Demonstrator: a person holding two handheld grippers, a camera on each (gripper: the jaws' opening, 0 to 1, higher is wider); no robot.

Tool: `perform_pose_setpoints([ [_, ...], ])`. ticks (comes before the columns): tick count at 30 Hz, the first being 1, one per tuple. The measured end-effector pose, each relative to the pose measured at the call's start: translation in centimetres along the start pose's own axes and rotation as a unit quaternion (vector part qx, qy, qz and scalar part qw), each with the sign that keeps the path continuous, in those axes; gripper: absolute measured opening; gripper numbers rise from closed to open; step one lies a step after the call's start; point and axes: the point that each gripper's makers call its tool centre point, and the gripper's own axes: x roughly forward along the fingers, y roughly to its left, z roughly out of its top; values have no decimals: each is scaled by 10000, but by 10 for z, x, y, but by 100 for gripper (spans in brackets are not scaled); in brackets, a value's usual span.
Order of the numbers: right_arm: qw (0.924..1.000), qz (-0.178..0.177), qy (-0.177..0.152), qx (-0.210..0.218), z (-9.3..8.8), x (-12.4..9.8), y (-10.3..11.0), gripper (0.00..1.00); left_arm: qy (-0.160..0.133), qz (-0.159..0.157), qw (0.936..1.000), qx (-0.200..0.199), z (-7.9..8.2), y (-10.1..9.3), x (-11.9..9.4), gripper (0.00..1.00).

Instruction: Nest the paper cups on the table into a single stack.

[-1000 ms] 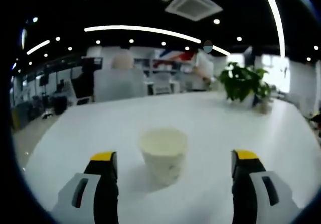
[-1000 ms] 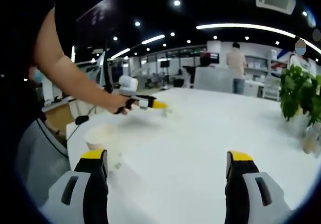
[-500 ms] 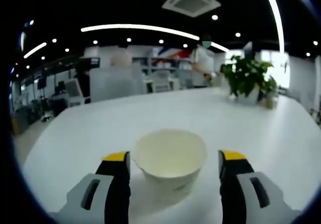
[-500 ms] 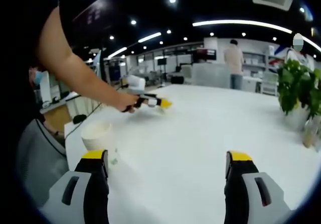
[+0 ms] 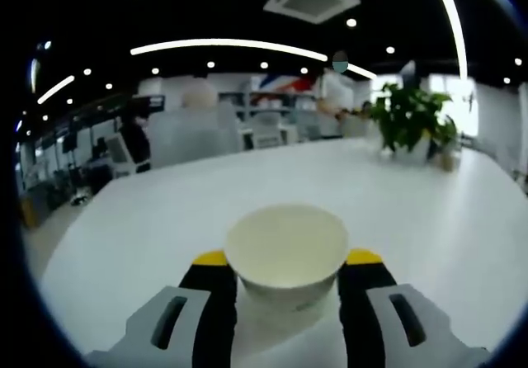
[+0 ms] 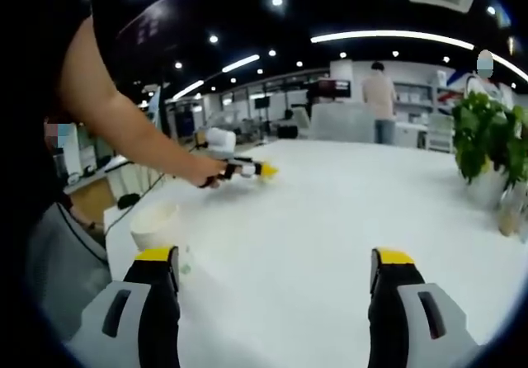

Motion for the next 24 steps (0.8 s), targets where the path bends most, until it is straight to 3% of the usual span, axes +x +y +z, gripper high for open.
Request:
perform_pose_setpoints([
  [10, 9999, -89, -17, -135, 4, -2, -5, 95, 70, -70, 9999, 29, 14, 8, 1, 46],
  [24, 9997, -93, -16, -224, 8, -1, -6, 96, -6, -229, 9996, 155, 63, 16, -2, 42],
])
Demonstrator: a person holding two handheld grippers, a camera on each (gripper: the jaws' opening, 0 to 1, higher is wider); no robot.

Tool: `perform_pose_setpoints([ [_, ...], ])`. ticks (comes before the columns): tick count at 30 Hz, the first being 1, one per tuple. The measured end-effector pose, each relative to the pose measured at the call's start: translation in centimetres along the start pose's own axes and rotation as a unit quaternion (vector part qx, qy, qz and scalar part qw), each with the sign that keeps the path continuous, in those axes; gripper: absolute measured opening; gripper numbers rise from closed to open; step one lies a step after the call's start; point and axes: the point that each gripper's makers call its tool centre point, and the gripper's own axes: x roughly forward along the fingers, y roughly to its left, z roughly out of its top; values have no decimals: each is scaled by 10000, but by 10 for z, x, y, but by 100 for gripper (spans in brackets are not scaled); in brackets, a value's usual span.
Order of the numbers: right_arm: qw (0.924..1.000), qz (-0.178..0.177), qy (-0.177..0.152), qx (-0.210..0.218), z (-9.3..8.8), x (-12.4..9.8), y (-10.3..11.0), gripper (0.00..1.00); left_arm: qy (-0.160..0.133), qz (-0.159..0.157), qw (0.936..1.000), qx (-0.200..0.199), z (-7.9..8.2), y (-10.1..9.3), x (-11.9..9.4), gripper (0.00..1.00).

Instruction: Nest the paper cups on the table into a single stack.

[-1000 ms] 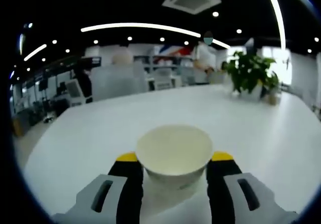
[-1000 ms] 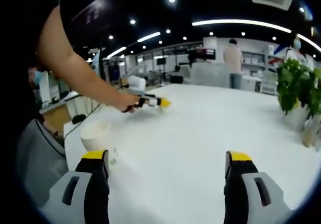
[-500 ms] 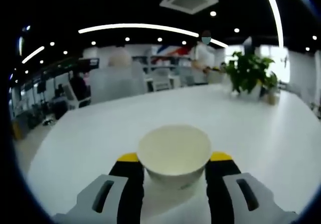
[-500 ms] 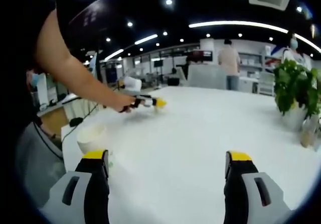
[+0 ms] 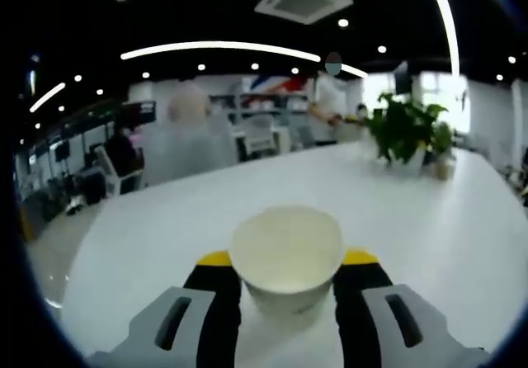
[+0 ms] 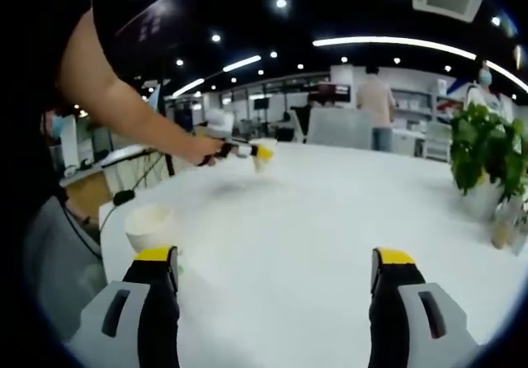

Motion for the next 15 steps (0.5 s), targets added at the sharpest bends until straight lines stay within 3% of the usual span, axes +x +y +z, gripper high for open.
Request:
perform_pose_setpoints([
  [10, 9999, 90, -27, -105, 4, 2, 0, 100, -179, -139, 9996, 163, 45, 6, -2, 41],
  [15, 9998, 119, 18, -129, 5, 2, 2, 100, -179, -201, 9995, 164, 54, 4, -4, 40],
])
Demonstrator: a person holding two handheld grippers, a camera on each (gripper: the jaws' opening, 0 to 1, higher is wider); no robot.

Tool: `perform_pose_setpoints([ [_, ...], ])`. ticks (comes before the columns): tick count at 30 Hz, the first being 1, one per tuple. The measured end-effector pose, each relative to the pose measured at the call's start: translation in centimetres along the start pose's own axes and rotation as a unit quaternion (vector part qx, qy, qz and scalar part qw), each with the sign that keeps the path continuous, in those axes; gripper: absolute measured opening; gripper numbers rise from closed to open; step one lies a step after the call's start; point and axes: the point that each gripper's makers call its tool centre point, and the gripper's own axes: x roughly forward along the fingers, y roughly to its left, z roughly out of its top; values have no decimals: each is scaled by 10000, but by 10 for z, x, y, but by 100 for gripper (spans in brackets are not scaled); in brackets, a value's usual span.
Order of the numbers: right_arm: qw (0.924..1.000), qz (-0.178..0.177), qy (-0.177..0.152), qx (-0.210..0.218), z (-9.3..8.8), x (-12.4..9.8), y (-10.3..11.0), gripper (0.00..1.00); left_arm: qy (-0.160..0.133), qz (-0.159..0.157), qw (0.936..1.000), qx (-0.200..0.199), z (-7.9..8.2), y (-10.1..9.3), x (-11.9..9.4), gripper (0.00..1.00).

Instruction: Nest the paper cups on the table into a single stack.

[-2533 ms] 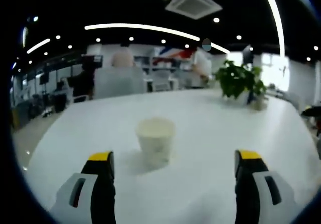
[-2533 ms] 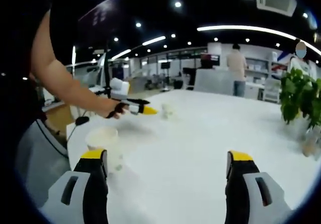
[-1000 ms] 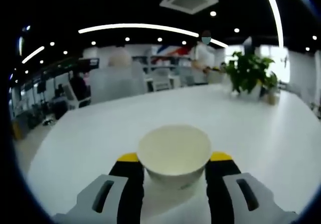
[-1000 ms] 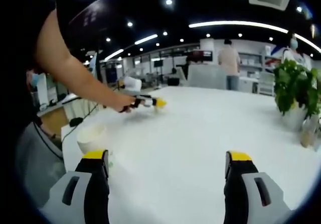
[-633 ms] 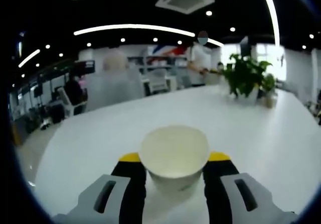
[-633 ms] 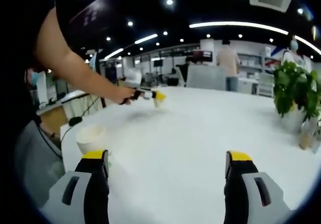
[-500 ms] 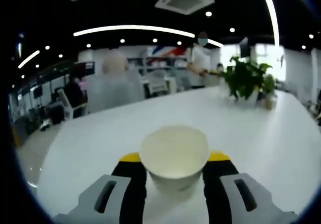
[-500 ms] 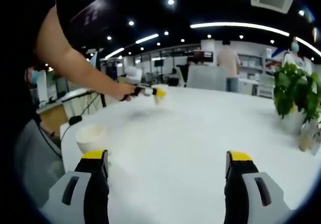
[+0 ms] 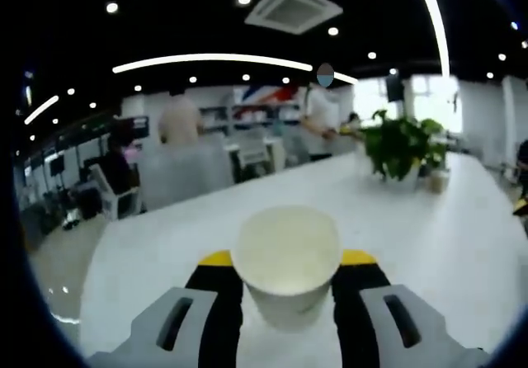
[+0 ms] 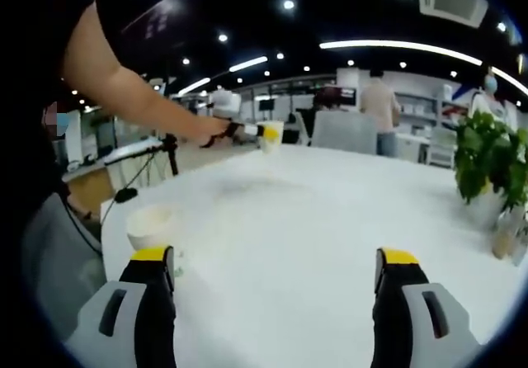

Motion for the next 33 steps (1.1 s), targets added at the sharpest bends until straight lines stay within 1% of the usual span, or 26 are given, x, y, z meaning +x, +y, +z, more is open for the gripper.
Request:
perform_pose_setpoints([
  [3, 10000, 0, -2, -8, 1, 0, 0, 100, -9, -29, 10000, -3, 1, -1, -1, 40],
  [7, 10000, -10, 2, -4, 2, -1, -2, 100, -73, -103, 9999, -29, 8, -6, -4, 40],
  [10, 10000, -42, -57, 16, 5, -1, -3, 100, -98, -187, 9998, 39, 12, -13, -7, 40],
  [12, 9999, -63, -63, 68, 5, -1, -4, 100, -101, -247, 9996, 63, 13, -12, -7, 40],
  [14, 9999, -56, -65, 57, 6, -2, -3, 100, -67, -278, 9996, 37, 14, -15, -9, 40],
  [19, 10000, -40, -62, 46, 5, -3, 0, 100, -89, -500, 9987, 39, 21, -32, -18, 40],
  [25, 9999, -91, -90, -25, 8, -7, -1, 100, -101, -579, 9983, 60, 30, -51, -32, 39],
  [27, 9999, -98, -109, -23, 10, -8, -1, 100, -170, -658, 9977, 5, 35, -58, -39, 39],
  [33, 9999, -60, -146, -39, 14, -9, 4, 100, -152, -762, 9969, 107, 42, -75, -54, 39],
])
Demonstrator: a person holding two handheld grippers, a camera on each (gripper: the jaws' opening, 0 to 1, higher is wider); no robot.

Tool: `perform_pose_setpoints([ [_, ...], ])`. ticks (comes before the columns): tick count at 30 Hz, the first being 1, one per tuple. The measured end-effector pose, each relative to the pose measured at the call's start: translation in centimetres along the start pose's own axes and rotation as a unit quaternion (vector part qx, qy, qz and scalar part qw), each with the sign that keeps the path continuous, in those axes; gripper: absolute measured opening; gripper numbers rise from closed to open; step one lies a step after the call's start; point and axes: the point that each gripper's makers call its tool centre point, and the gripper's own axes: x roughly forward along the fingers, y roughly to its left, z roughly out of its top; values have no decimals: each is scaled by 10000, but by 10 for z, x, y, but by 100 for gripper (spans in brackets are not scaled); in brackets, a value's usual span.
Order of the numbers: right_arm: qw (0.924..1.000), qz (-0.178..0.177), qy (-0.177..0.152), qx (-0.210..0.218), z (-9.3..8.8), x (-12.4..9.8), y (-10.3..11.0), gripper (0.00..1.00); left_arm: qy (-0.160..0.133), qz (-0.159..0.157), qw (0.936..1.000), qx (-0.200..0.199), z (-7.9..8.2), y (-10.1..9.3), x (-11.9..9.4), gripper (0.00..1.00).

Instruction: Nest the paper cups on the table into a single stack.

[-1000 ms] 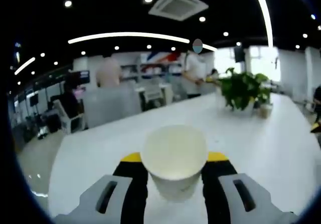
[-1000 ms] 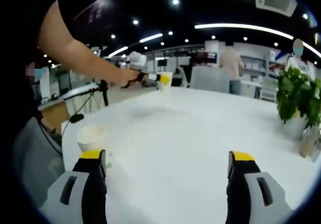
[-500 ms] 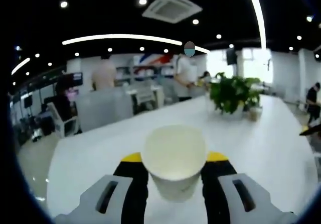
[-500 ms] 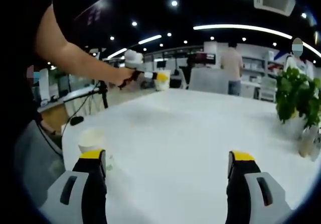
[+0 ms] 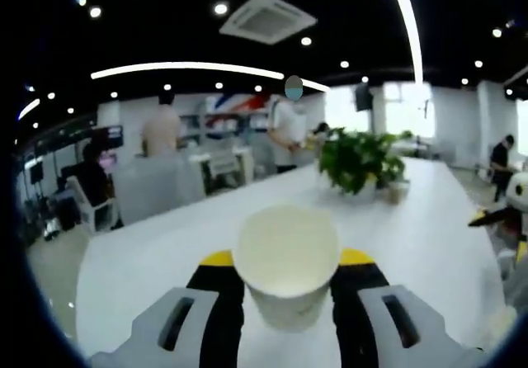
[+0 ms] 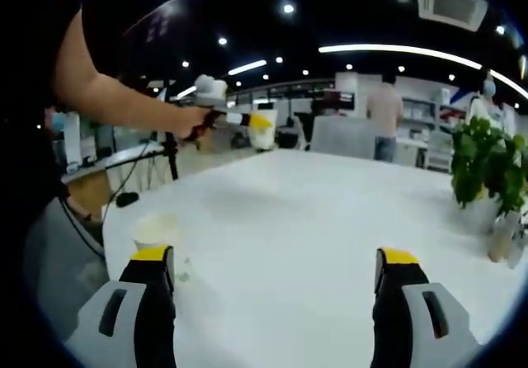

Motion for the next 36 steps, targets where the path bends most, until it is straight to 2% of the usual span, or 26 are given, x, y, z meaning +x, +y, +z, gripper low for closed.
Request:
perform_pose_setpoints([
  [6, 10000, 36, -26, 14, 1, -3, 3, 100, 40, -175, 9998, 108, 5, -21, -11, 39],
  [11, 10000, 29, -49, 15, 0, -5, 2, 100, -47, -327, 9993, 164, 17, -42, -21, 39],
  [18, 10000, 36, -77, 5, 2, -7, 3, 100, -31, -515, 9984, 250, 21, -69, -33, 39],
  [31, 9999, 85, -107, -60, 5, -10, 10, 100, -117, -762, 9966, 303, 35, -103, -55, 39],
  [36, 9998, 109, -120, -101, 7, -11, 12, 100, -144, -813, 9962, 279, 36, -114, -64, 39],
])
